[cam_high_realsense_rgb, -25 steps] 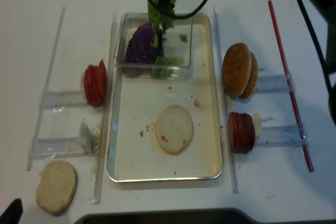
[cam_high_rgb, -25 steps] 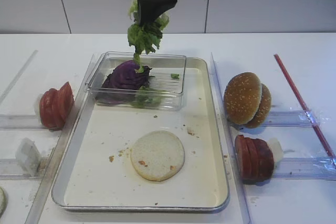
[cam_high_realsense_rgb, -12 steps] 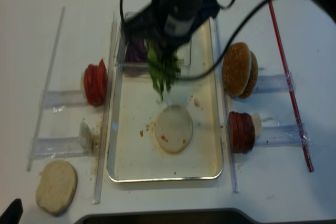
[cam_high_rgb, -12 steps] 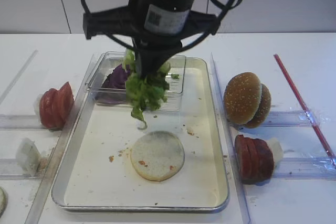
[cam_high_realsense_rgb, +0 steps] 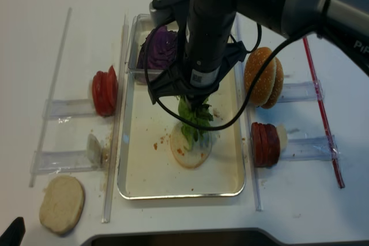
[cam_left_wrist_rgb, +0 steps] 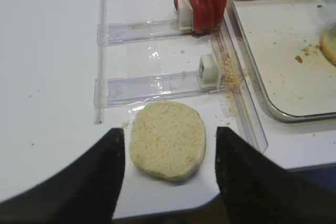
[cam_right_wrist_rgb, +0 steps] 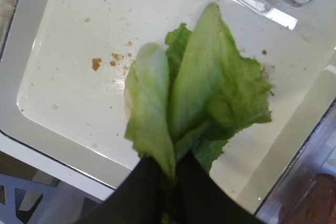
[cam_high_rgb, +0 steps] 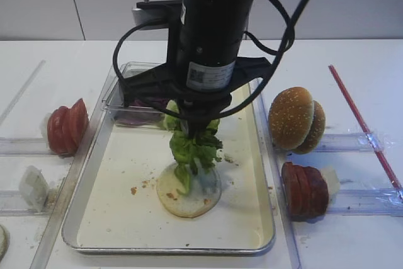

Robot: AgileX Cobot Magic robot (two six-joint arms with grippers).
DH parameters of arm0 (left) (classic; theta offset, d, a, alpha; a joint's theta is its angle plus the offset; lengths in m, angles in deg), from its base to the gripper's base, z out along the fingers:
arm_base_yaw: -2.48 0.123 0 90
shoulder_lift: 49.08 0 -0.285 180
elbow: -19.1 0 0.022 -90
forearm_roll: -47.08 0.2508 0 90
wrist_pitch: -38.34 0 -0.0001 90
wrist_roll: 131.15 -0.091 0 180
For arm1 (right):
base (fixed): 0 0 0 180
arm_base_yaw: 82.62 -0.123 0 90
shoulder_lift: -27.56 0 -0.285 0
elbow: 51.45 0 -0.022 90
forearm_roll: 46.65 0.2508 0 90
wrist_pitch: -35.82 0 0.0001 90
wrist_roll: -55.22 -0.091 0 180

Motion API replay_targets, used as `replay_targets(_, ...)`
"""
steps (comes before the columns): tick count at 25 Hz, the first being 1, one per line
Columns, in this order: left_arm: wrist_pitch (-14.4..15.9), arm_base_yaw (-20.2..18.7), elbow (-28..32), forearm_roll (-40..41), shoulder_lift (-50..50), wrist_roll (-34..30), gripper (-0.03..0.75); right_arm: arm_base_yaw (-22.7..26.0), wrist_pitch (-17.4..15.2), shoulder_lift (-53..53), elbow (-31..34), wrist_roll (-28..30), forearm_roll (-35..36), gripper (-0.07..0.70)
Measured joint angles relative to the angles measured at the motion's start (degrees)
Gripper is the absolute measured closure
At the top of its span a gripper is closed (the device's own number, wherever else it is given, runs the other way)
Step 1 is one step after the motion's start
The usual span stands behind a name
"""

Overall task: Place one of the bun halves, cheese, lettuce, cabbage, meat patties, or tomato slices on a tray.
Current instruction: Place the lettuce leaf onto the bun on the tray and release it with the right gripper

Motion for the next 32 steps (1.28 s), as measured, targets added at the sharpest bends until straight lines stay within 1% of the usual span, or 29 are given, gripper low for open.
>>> replay_targets(11,0.00,0.00,0.00,0.00,0.00,0.00,0.358,0.00,0.51,7.58,0.00,0.59,2.04,0.562)
replay_targets(20,0.00,0.00,0.00,0.00,0.00,0.00,0.358,0.00,0.92,11.24,0.00,1.08,3.41,0.561)
replay_targets(22,0.00,0.00,0.00,0.00,0.00,0.00,0.358,0.00,1.01,11.89,0.00,1.08,3.85,0.539)
replay_targets(24,0.00,0.00,0.00,0.00,0.00,0.00,0.358,0.00,1.01,12.01,0.00,1.08,4.13,0.475)
replay_targets(26,0.00,0.00,0.00,0.00,0.00,0.00,0.358,0.00,1.01,12.01,0.00,1.08,4.41,0.377)
replay_targets(28,0.00,0.00,0.00,0.00,0.00,0.00,0.358,0.00,1.01,12.01,0.00,1.08,4.43,0.249)
replay_targets(30,0.00,0.00,0.00,0.00,0.00,0.00,0.358,0.00,1.01,12.01,-0.13,1.08,4.65,0.151)
replay_targets(32,0.00,0.00,0.00,0.00,0.00,0.00,0.358,0.00,1.03,12.01,-0.51,1.08,5.02,0.099)
